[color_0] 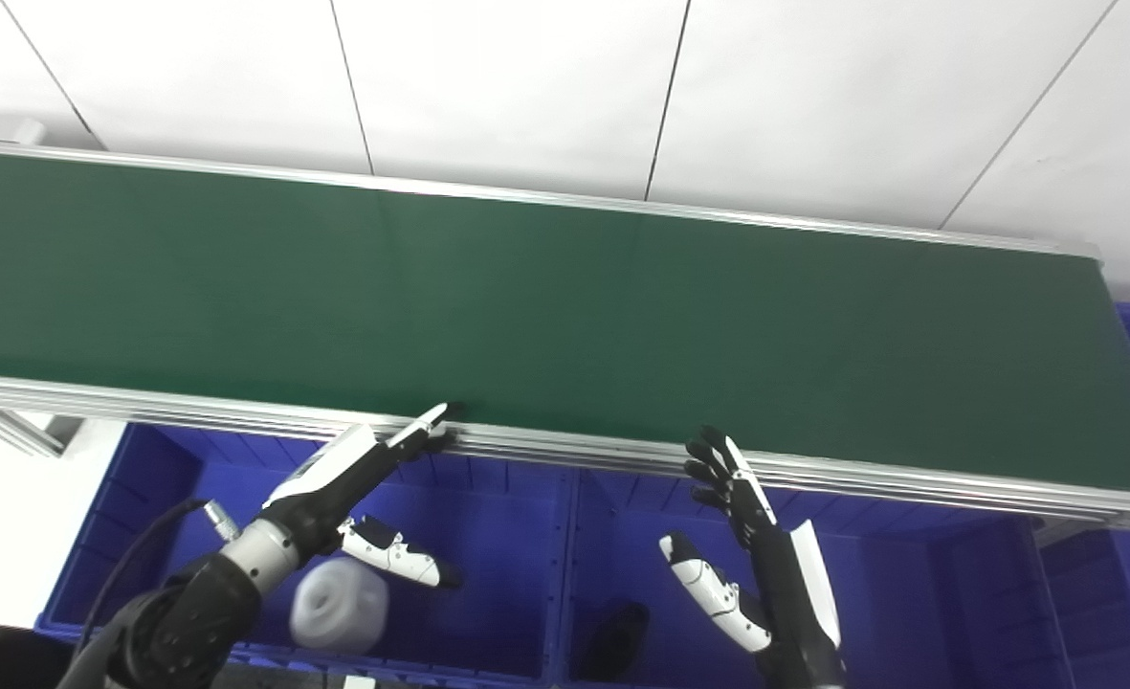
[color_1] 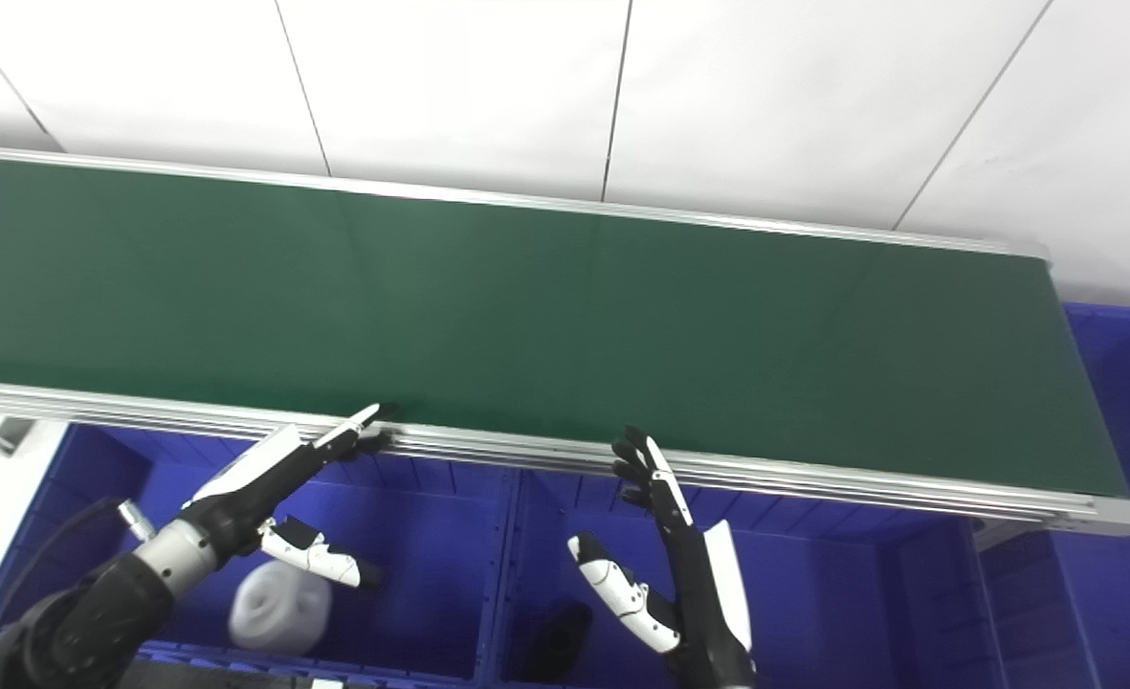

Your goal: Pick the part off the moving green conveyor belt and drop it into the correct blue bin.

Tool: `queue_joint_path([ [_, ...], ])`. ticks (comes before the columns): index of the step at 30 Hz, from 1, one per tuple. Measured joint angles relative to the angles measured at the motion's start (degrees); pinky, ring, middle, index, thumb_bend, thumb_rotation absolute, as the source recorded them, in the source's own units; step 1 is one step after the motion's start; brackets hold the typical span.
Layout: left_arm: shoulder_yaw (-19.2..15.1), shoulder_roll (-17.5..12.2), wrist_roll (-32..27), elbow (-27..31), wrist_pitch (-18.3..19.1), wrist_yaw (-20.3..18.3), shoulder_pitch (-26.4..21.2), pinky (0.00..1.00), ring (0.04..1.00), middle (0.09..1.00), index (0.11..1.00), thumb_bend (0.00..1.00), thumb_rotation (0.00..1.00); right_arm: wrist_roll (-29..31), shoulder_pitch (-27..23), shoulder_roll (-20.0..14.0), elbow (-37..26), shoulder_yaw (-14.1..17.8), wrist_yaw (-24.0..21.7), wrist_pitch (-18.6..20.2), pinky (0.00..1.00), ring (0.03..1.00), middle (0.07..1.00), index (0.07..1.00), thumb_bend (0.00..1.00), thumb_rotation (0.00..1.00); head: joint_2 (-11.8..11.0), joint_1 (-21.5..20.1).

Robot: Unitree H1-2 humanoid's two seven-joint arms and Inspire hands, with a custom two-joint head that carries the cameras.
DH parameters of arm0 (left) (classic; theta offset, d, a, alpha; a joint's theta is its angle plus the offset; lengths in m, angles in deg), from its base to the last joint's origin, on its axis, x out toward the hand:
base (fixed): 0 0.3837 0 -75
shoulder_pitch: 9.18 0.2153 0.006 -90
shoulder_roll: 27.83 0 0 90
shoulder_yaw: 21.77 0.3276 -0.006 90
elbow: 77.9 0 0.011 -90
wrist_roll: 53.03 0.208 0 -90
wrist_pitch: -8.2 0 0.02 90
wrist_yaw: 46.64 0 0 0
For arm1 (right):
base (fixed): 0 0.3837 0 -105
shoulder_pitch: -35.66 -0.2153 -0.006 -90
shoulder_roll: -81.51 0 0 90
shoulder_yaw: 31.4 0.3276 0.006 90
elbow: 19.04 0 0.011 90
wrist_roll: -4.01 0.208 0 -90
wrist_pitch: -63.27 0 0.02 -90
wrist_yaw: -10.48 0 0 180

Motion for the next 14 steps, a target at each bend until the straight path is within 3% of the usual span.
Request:
queue_joint_path([
  [4,0.18,4.46,-8.86,1.96,-1.98,0.68,2.54,0.93,0.983,0.999,0.987,0.76,0.53,-0.01,0.40,-0.30,-0.75,0.05,-0.56,0.95,0.80,0.869,0.903,0.949,0.65,0.71,-0.35,-0.44],
  [8,3.07,7.77,-10.18,4.02,-4.37,0.73,4.64,0.91,0.959,0.989,0.987,0.77,0.55,-0.11,0.74,-0.71,-1.48,0.07,-1.12,2.27,0.80,0.873,0.908,0.952,0.64,0.70,-0.18,-0.79],
  [14,2.92,8.00,-9.94,3.14,-5.74,1.42,4.80,0.94,0.978,1.000,0.993,0.74,0.54,-0.20,0.77,-1.32,-1.52,0.05,-1.75,2.89,0.82,0.881,0.911,0.954,0.64,0.69,-0.53,-1.23],
])
